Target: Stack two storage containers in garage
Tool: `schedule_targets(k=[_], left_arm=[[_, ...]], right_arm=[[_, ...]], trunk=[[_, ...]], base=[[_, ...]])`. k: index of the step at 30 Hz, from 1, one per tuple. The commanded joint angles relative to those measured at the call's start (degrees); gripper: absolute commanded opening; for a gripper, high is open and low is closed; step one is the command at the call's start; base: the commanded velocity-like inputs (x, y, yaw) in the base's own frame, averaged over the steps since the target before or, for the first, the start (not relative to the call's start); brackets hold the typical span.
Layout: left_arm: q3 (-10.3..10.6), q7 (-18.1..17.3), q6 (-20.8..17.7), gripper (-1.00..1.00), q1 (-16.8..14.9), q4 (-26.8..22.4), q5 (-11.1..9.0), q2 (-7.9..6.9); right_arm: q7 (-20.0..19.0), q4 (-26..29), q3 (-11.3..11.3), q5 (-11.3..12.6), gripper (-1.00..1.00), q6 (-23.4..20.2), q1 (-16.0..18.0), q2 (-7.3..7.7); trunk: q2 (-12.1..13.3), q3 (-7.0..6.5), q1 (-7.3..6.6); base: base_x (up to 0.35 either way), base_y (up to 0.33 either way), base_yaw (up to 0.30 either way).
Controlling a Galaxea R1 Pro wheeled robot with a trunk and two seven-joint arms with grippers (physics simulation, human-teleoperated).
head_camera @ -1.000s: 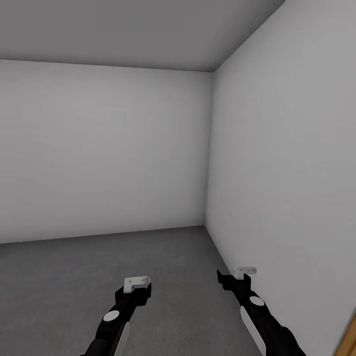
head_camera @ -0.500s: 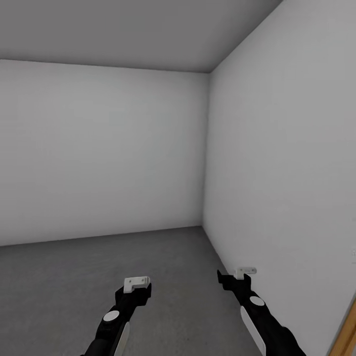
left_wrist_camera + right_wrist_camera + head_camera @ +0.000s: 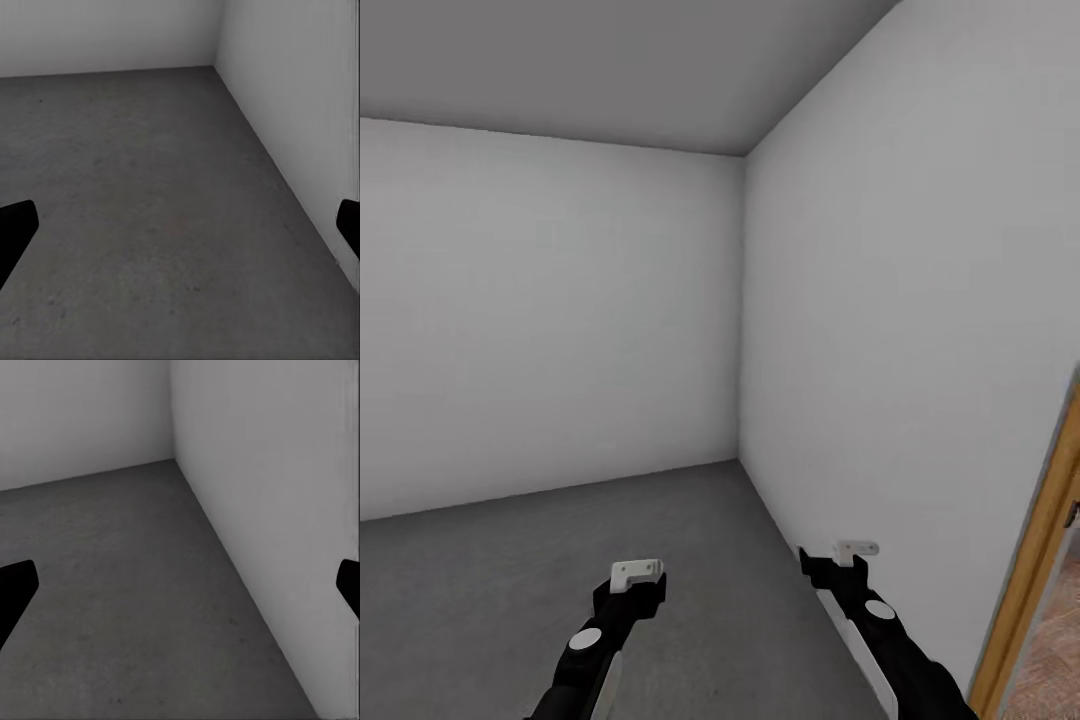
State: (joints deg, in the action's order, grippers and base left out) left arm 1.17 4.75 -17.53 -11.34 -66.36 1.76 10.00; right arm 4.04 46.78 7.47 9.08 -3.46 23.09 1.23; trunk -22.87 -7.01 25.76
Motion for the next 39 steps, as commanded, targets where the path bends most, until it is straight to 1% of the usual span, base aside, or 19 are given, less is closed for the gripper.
schedule_targets(k=[1,39], left_arm=[[0.06,0.26,-0.32,1.00,0.00,-0.09,0.17,0.00],[0.05,0.34,-0.05,1.00,0.00,-0.09,0.09,0.00]], right_arm=[[0.42,0.07,0.35,0.59,1.00,-0.23,0.02,0.08],[0.38,0.07,0.44,0.68,1.00,-0.23,0.02,0.04]], trunk=[[-0.04,-0.03,0.03],[-0.04,-2.06,0.03]], base=[[0.000,0.000,-0.256],[0.000,0.000,-0.259]])
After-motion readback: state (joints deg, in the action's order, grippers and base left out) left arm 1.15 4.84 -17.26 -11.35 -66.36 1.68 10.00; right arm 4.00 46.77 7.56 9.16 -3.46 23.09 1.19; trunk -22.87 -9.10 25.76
